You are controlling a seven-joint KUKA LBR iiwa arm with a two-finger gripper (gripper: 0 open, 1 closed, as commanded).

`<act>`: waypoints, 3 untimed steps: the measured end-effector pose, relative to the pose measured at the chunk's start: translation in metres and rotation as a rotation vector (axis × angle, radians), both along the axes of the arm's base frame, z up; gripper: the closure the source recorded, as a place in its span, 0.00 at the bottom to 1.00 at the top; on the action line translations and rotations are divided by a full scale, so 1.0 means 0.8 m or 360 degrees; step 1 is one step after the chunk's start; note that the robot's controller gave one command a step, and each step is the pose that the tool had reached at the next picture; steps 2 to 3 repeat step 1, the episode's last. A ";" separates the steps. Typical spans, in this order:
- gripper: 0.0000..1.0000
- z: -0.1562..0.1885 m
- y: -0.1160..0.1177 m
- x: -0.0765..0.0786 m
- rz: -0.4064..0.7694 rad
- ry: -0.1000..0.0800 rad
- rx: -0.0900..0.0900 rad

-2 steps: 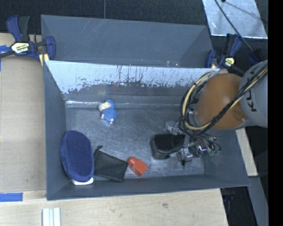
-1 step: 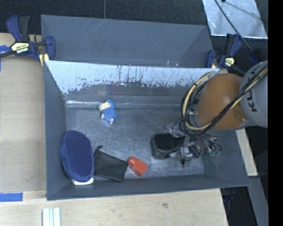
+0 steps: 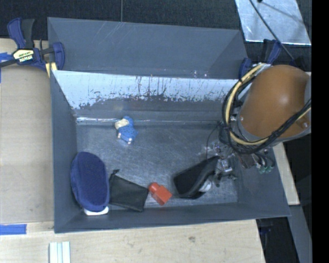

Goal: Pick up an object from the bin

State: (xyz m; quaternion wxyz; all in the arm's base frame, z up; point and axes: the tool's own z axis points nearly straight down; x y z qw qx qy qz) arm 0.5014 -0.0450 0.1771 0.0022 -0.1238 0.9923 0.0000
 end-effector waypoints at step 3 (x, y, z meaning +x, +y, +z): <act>1.00 0.110 -0.008 0.000 0.0025 -0.0005 -0.0003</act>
Offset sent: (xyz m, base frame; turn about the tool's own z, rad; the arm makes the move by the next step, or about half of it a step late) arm -0.0008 -0.0052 0.0851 -0.0185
